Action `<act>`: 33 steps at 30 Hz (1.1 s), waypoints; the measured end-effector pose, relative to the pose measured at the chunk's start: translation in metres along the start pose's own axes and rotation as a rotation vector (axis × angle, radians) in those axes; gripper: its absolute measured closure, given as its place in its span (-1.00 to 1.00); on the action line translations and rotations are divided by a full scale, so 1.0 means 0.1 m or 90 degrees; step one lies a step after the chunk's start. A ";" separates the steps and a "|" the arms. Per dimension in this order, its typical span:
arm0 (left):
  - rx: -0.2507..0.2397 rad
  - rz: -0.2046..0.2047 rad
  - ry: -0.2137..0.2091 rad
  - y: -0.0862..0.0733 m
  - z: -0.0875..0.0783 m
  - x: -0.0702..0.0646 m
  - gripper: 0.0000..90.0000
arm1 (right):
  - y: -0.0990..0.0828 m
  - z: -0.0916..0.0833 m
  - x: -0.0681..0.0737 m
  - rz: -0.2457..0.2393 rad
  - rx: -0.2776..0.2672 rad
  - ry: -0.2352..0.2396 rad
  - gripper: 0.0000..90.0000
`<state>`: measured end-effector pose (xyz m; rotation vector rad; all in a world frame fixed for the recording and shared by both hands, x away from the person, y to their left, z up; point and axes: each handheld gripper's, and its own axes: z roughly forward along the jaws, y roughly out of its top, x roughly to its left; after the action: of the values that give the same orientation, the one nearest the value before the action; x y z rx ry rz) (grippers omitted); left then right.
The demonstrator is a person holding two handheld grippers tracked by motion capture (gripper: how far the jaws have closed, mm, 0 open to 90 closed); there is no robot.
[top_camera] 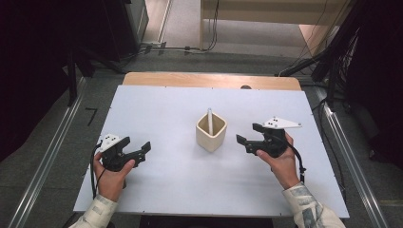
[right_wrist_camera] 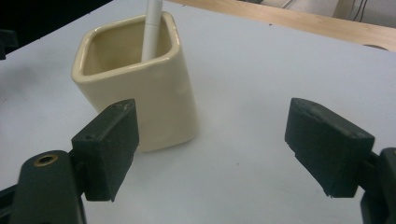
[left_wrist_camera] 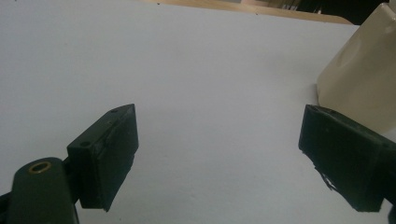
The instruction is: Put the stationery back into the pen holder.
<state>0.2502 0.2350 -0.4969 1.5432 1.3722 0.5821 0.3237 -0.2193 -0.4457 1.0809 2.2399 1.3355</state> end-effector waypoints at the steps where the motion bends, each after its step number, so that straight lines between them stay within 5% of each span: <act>1: 0.000 0.000 0.000 0.00 0.00 0.00 -0.72 | -0.02 -0.02 -0.01 0.002 -0.001 -0.003 -0.64; 33: -0.005 0.005 0.001 0.00 -0.02 -0.01 -0.71 | -0.42 -0.40 -0.34 0.050 0.014 -0.061 -0.64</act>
<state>0.2481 0.2344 -0.4960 1.5429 1.3647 0.5923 0.3032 -0.2806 -0.4646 1.2261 2.1676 1.2641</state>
